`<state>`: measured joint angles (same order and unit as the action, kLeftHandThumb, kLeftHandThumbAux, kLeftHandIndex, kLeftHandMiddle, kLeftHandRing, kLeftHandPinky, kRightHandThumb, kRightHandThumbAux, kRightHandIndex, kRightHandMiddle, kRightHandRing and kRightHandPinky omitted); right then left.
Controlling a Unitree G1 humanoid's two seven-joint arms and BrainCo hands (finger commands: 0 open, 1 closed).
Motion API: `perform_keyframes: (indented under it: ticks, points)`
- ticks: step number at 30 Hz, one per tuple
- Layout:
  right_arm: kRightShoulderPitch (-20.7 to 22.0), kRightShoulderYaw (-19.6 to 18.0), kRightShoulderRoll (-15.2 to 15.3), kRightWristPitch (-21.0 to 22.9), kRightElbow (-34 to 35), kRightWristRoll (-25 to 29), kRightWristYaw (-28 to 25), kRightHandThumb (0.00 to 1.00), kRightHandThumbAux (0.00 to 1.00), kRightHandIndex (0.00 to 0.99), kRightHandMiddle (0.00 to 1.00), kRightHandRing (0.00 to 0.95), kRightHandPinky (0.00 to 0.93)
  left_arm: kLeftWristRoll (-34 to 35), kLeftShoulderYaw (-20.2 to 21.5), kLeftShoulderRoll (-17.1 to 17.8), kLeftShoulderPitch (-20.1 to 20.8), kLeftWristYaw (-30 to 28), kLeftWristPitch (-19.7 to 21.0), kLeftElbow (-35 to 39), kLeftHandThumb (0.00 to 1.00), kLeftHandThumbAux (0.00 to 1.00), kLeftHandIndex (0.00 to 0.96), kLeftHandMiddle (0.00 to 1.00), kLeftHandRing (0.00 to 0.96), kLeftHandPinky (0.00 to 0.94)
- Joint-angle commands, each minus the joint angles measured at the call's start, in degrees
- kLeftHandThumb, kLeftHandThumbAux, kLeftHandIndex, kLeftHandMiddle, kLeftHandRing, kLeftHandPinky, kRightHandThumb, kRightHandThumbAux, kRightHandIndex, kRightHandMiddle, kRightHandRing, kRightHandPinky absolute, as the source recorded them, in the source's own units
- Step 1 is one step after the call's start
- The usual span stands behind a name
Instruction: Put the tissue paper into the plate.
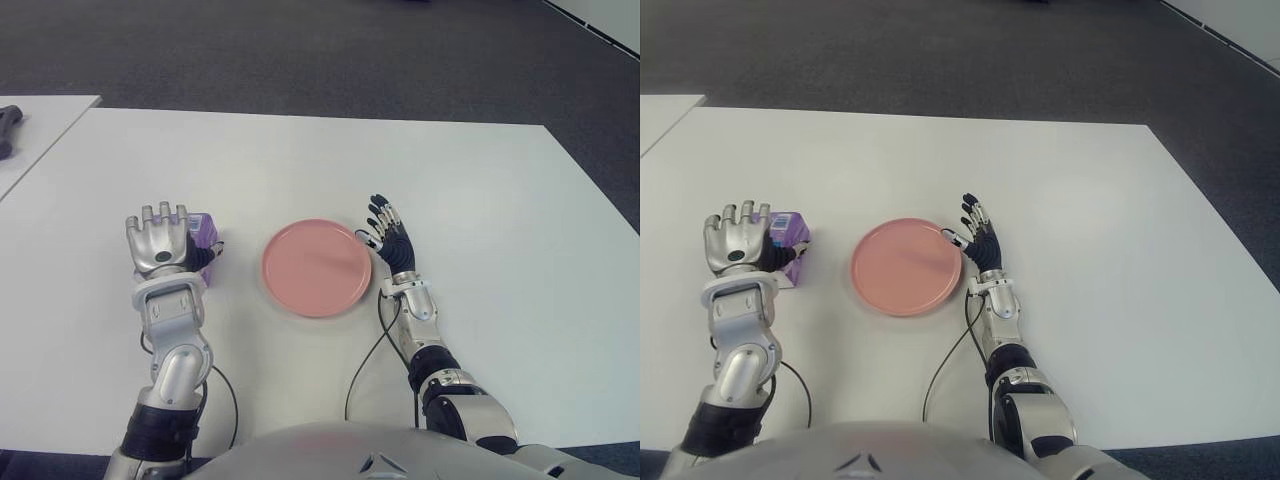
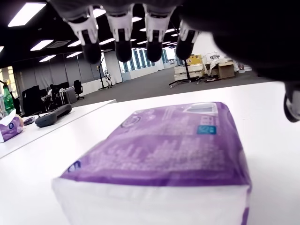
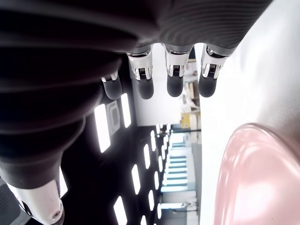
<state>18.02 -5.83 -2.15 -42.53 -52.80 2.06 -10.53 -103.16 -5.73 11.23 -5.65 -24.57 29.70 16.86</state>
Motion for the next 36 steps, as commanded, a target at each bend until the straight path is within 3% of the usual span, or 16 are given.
perform_keyframes:
  ticks: [1, 36]
  points:
    - [-7.5, -1.4, 0.8, -0.3, -5.7, 1.4, -0.3, 0.081, 0.706, 0.042, 0.017, 0.002, 0.044, -0.6, -0.1, -0.1, 0.5, -0.5, 0.7, -2.3, 0.000, 0.256, 0.000, 0.000, 0.000, 0.000]
    - [-7.4, -1.9, 1.4, -0.2, -5.6, 1.9, -1.2, 0.081, 0.706, 0.042, 0.017, 0.002, 0.044, 0.9, -0.5, -0.7, 1.5, 0.9, 2.9, -5.5, 0.000, 0.274, 0.000, 0.000, 0.000, 0.000]
